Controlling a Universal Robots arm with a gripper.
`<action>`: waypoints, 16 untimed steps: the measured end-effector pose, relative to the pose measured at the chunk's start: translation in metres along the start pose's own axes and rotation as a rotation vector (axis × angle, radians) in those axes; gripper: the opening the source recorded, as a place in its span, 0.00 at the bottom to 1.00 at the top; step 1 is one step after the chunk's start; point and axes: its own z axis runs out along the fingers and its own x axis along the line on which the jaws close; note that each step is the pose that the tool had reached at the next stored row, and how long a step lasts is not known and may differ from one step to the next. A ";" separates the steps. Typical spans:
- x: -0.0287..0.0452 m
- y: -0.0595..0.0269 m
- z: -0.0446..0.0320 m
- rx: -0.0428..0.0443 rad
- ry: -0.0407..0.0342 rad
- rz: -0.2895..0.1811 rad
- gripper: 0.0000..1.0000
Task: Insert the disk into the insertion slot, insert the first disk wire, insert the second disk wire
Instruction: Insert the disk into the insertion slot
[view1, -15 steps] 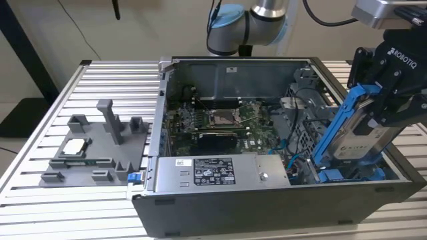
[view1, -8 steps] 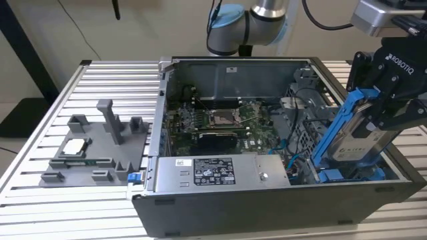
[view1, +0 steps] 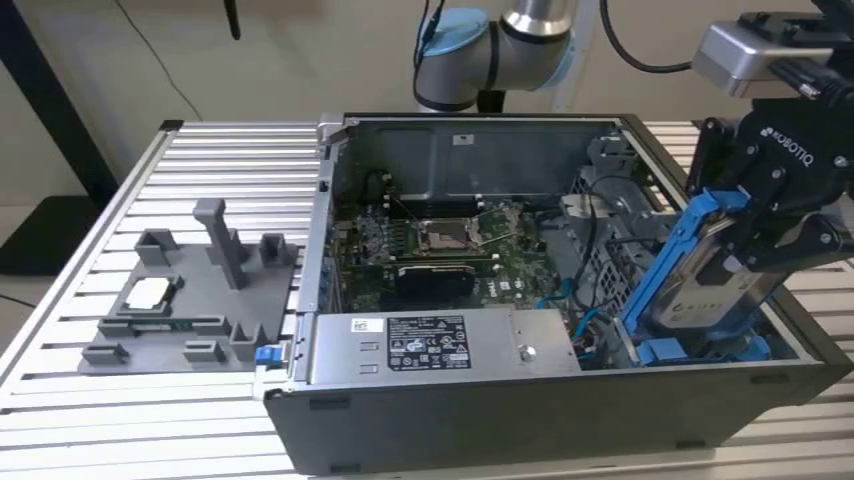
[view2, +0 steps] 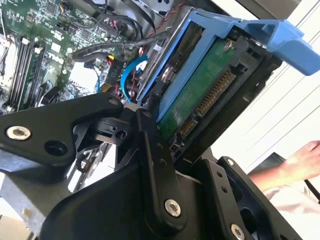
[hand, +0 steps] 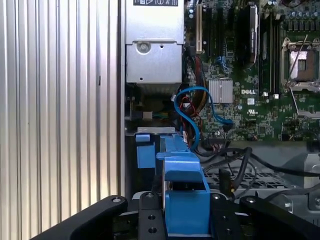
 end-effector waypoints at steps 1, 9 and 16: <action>0.0000 -0.0001 0.0018 -0.0004 0.0001 0.000 0.32; 0.0002 -0.0008 0.0134 -0.0008 0.0001 0.000 0.32; 0.0002 -0.0008 0.0137 -0.0009 0.0001 0.000 0.34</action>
